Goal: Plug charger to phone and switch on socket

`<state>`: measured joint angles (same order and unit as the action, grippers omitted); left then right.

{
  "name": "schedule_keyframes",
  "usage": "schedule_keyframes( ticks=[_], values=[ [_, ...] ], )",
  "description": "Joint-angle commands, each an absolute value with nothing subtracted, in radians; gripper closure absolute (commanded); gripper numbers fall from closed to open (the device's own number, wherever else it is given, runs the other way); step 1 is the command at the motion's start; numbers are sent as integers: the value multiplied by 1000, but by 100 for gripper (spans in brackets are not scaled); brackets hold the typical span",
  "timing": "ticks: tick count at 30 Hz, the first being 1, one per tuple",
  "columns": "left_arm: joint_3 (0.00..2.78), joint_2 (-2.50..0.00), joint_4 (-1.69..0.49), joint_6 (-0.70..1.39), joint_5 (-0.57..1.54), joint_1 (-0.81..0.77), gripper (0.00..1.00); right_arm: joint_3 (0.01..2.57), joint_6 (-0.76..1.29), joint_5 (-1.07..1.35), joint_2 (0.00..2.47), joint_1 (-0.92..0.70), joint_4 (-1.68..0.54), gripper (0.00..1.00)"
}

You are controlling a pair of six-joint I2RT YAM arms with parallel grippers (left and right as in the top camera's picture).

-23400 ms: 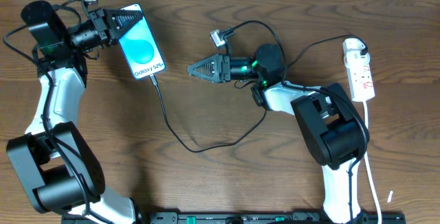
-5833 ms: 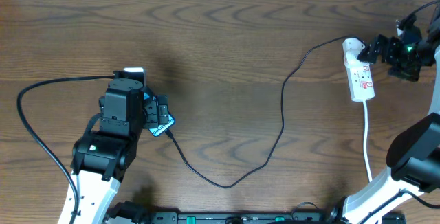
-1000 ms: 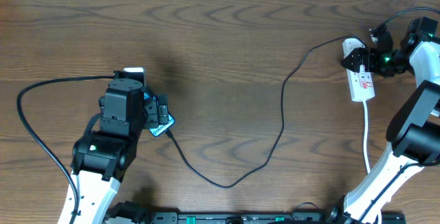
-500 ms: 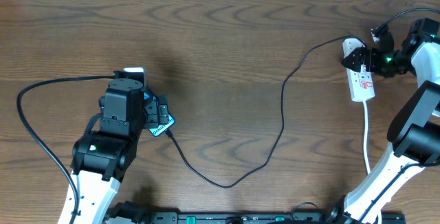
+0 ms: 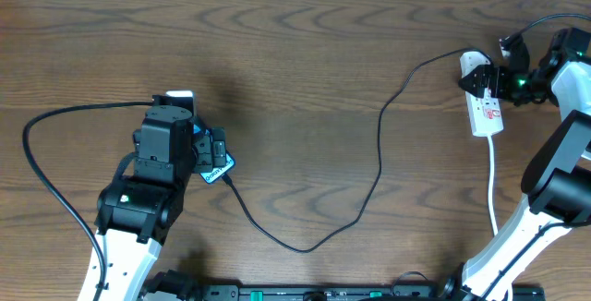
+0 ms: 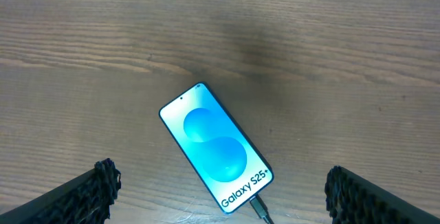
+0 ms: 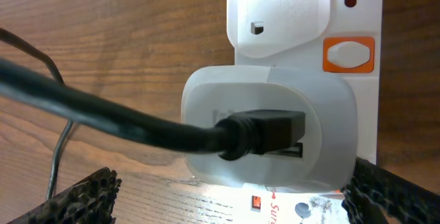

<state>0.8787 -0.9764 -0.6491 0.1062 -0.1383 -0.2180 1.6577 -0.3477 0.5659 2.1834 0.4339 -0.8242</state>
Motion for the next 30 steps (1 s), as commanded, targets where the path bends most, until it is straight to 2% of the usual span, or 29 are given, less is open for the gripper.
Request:
schedule_keyframes(
  ticks=[1,30],
  values=[
    [883,-979,-651,97,-158,-220,2,1604,-325,665,2207,408,-847,1],
    [883,-979,-651,97,-158,-220,3,1592,-284,691,2207,402,-838,1]
  ],
)
